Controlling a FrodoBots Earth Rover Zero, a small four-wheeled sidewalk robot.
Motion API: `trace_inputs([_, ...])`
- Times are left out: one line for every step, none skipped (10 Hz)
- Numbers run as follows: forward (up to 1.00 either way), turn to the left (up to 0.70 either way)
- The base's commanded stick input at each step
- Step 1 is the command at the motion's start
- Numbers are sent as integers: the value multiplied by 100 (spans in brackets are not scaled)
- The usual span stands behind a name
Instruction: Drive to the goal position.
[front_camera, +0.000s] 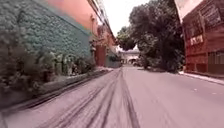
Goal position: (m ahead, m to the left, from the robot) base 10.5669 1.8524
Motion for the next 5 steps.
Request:
trace_inputs([100, -5])
trace_inputs([100, 0])
trace_inputs([100, 0])
trace_inputs([100, 0])
trace_inputs([100, 0])
